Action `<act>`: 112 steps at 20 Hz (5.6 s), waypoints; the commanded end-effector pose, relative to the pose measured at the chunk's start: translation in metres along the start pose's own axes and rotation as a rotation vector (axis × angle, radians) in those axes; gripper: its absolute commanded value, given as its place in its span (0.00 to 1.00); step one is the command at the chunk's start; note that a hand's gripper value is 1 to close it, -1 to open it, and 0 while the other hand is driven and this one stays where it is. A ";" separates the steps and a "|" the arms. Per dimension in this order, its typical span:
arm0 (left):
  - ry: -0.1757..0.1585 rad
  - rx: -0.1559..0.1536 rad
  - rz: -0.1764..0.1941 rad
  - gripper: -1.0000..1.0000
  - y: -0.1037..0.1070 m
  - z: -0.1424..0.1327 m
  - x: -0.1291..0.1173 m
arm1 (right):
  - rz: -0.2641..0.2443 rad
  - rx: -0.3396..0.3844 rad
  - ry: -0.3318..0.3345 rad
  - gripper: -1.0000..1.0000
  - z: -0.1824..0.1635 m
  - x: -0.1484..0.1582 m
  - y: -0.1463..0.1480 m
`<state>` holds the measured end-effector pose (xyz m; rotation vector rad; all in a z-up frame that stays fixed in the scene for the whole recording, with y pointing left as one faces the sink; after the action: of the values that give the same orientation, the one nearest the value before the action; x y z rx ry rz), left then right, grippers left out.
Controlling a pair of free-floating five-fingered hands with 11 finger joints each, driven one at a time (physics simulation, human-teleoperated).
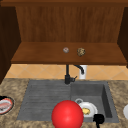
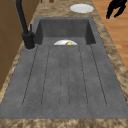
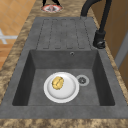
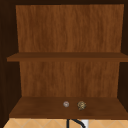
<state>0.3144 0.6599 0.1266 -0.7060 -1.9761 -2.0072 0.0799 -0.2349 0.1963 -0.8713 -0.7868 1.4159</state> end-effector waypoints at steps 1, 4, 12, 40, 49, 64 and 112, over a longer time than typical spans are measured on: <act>0.058 -0.099 0.059 0.00 -0.005 -0.011 -0.005 | 0.000 0.000 0.000 0.50 0.000 0.000 0.000; 0.066 -0.111 0.049 0.00 -0.009 -0.021 -0.020 | 0.000 0.000 0.000 0.50 0.000 0.000 0.000; 0.060 -0.047 0.043 0.00 -0.014 -0.022 -0.027 | 0.000 0.000 0.000 0.50 0.000 0.000 0.000; 0.054 -0.003 -0.049 1.00 -0.015 -0.021 -0.005 | 0.000 0.000 0.000 0.50 0.000 0.000 0.000; 0.020 -0.009 -0.076 1.00 0.012 -0.019 -0.006 | 0.000 0.000 0.000 0.50 0.000 0.000 0.000; 0.040 -0.033 -0.021 1.00 0.098 -0.022 0.049 | 0.000 0.000 0.000 0.50 0.000 0.000 0.000; 0.151 -0.105 -0.080 1.00 0.201 -0.285 0.217 | 0.000 0.000 0.000 0.50 0.000 0.000 0.000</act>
<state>0.1900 0.4142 0.4009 -0.5226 -1.9057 -2.0907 0.0799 -0.2349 0.1963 -0.8713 -0.7868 1.4159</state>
